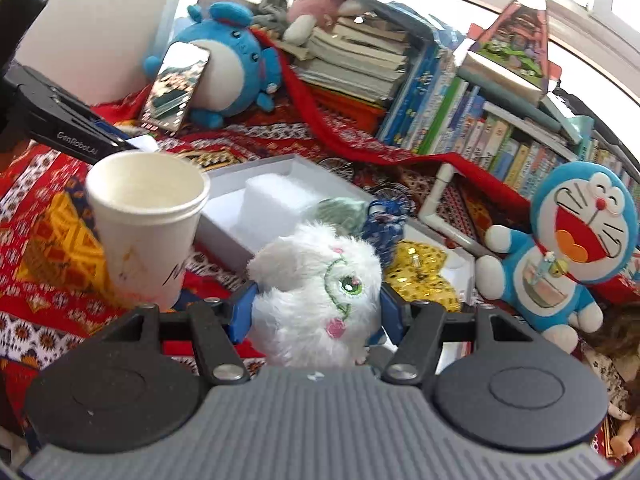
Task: Organize soft objects
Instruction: 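Carry the folded paper over the tray while the right gripper carries the fluffy toy beside it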
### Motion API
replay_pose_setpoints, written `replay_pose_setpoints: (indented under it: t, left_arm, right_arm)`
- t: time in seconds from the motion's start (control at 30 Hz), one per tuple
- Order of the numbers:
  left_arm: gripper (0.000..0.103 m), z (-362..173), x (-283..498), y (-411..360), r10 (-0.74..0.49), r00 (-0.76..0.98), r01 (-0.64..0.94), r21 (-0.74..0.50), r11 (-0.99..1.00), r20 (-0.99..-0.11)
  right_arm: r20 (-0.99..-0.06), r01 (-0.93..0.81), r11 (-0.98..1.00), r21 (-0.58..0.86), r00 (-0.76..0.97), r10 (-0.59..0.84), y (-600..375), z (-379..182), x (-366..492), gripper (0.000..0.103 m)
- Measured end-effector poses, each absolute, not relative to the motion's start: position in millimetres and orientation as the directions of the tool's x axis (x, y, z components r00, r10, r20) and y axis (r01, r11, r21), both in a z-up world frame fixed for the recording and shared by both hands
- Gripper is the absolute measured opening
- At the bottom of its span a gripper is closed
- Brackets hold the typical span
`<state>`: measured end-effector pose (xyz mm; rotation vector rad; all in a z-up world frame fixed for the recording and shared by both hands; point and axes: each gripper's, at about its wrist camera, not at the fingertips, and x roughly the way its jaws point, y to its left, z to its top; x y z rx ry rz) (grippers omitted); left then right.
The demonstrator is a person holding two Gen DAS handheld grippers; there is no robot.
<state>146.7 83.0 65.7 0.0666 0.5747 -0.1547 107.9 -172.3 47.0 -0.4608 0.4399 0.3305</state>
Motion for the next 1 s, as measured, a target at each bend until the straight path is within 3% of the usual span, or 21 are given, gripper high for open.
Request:
replay_pose_setpoints:
  t: [0.53, 0.77, 1.0]
  left_arm:
    - [0.03, 115.3, 214.1, 64.1, -0.244, 0.782, 0.23, -0.099, 0.968, -0.574]
    - [0.03, 114.3, 267.2, 47.6, -0.307, 0.698, 0.235, -0.198, 0.952, -0.647]
    - [0.03, 98.8, 308.2, 35.3, -0.295, 0.658, 0.201, -0.216, 0.955, -0.693]
  right_arm:
    - [-0.499, -0.204, 0.961, -0.184, 0.862, 0.087, -217.6, 94.5, 154.3, 0.067]
    - [-0.518, -0.152, 0.988, -0.033, 0.848, 0.113, -239.6, 123.8, 193.3, 0.067]
    - [-0.55, -0.175, 0.981, 0.089, 0.813, 0.195, -228.3, 132.1, 237.9, 0.066]
